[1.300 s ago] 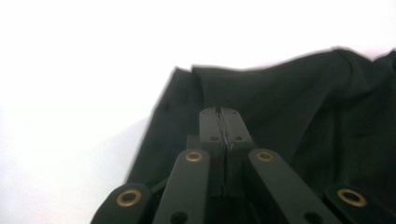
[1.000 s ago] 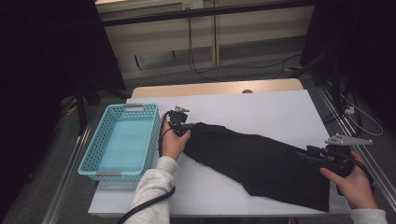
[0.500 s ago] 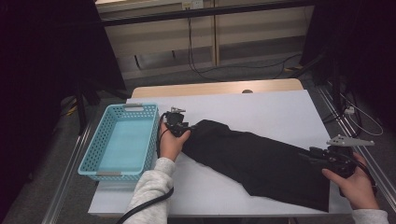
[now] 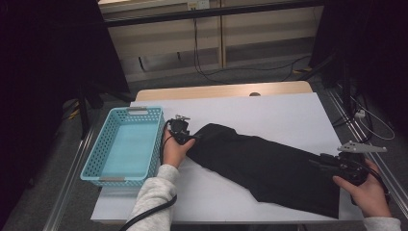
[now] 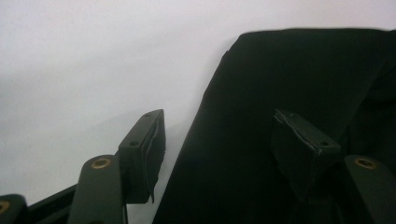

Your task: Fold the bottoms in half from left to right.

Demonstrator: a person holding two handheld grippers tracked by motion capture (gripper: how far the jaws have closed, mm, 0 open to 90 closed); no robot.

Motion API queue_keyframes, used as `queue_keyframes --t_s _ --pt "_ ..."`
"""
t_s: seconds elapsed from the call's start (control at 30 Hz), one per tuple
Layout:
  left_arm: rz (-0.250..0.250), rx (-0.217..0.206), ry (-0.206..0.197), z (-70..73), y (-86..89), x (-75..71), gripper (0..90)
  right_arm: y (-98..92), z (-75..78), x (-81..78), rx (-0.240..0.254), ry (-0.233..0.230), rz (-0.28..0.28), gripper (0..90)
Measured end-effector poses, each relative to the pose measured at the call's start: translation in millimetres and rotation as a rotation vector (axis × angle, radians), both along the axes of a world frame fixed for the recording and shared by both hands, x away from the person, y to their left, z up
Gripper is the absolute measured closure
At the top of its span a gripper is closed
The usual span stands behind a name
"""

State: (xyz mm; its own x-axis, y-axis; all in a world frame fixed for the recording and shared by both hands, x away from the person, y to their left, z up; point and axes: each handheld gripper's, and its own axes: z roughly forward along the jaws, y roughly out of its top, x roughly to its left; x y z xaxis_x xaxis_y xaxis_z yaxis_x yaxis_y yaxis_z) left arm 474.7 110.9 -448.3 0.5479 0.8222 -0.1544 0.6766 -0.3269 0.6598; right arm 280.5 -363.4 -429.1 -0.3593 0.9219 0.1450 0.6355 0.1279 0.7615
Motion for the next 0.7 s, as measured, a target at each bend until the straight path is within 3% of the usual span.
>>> queue_keyframes --t_s 0.13,0.2,0.27,0.37,0.53,0.67,0.7 --pt "-0.003 0.012 -0.008 -1.9 0.2 0.0 37.5 2.5 0.2 0.7 0.001 -0.002 0.018 44.9" --pt "-0.014 0.042 -0.018 -2.1 -2.5 -1.1 37.5 2.7 0.5 0.7 0.003 -0.003 0.020 44.9" --pt "-0.003 0.057 -0.003 -0.1 -6.6 -3.3 39.1 2.3 1.2 0.5 0.007 -0.006 0.017 44.9" --pt "-0.016 0.052 0.024 2.2 -10.0 -5.4 53.2 1.8 2.5 0.3 0.010 -0.013 0.015 44.9" --pt "-0.035 0.027 0.040 1.7 -8.8 -7.8 57.4 2.2 4.1 0.1 0.013 -0.018 0.014 44.9" --pt "-0.034 0.031 0.073 4.0 -9.6 -8.3 70.2 5.4 3.4 1.1 0.015 -0.014 0.021 44.9" --pt "-0.033 0.023 0.100 5.0 -11.3 -8.6 75.8 6.4 3.3 1.3 0.013 -0.014 0.022 44.9"
